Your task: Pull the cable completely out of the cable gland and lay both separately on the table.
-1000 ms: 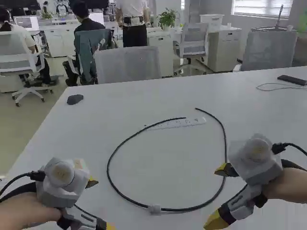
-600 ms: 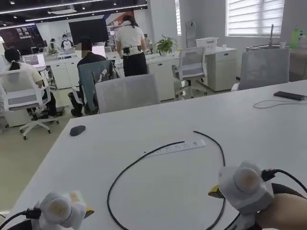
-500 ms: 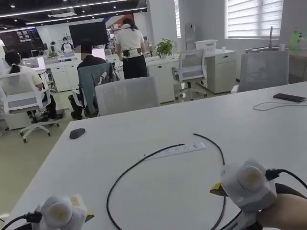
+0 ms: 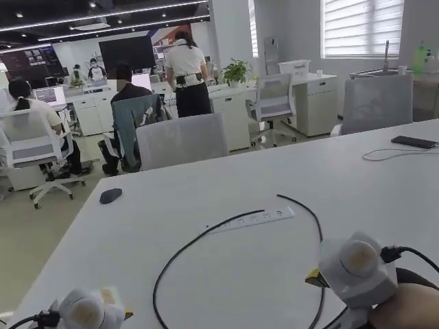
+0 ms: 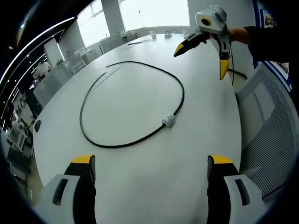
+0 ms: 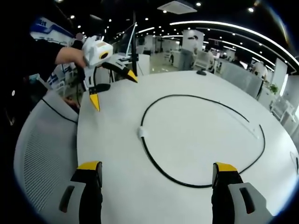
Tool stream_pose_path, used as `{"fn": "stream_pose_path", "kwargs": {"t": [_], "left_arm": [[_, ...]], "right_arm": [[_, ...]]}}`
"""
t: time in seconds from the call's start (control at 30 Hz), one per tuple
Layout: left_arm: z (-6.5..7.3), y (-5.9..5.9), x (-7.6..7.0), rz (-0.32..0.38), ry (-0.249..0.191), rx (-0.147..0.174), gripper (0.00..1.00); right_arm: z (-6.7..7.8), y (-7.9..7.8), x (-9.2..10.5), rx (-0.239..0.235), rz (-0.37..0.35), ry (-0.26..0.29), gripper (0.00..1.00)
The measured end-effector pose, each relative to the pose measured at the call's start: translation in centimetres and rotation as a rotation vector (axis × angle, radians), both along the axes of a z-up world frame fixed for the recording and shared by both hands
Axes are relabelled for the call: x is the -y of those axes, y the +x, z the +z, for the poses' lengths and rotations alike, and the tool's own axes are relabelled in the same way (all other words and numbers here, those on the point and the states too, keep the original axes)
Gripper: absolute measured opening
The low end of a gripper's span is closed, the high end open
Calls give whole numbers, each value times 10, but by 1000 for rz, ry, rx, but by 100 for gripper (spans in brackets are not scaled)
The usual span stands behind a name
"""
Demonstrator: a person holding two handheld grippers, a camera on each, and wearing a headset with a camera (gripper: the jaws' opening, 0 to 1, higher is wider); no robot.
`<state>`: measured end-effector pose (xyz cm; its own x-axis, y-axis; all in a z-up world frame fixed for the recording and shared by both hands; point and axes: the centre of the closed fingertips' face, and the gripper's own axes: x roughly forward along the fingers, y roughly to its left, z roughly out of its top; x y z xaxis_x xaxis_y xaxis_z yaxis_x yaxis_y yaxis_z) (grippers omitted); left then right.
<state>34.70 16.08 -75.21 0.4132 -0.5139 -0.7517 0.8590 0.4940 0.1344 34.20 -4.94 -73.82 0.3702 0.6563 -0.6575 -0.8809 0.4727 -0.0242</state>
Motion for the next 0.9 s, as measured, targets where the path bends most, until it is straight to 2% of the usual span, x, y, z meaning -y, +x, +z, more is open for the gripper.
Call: {"fn": "stream_pose_path", "kwargs": {"t": [0.03, 0.1, 0.17, 0.23, 0.33, 0.53, 0.77, 0.83, 0.9], "left_arm": [[2, 3, 2, 33, -39, -9, 99], [3, 5, 4, 31, -59, -6, 99], [1, 4, 4, 21, -46, -1, 99], [-3, 4, 4, 16, -33, -4, 99], [-4, 4, 7, -4, -39, 2, 99], [-13, 5, 6, -5, -37, -27, 99], [-15, 11, -2, -15, -22, -20, 99], [-15, 14, -3, -16, -22, -12, 99], [-16, 16, -3, -7, -33, -22, 99]], "right_arm": [[-1, 0, 0, 7, 6, -12, 99], [-2, 0, -1, 0, 8, -12, 99], [-3, -1, -3, -17, 10, -11, 99], [-5, -3, -4, -31, 11, -13, 95], [-8, -2, -6, -41, 15, -17, 91], [-14, 3, -10, -53, 24, -28, 91], [-17, 14, -11, -42, 20, -24, 94], [-17, 21, -12, -8, 21, -25, 99], [-16, 23, -13, -4, 23, -23, 99]]}}
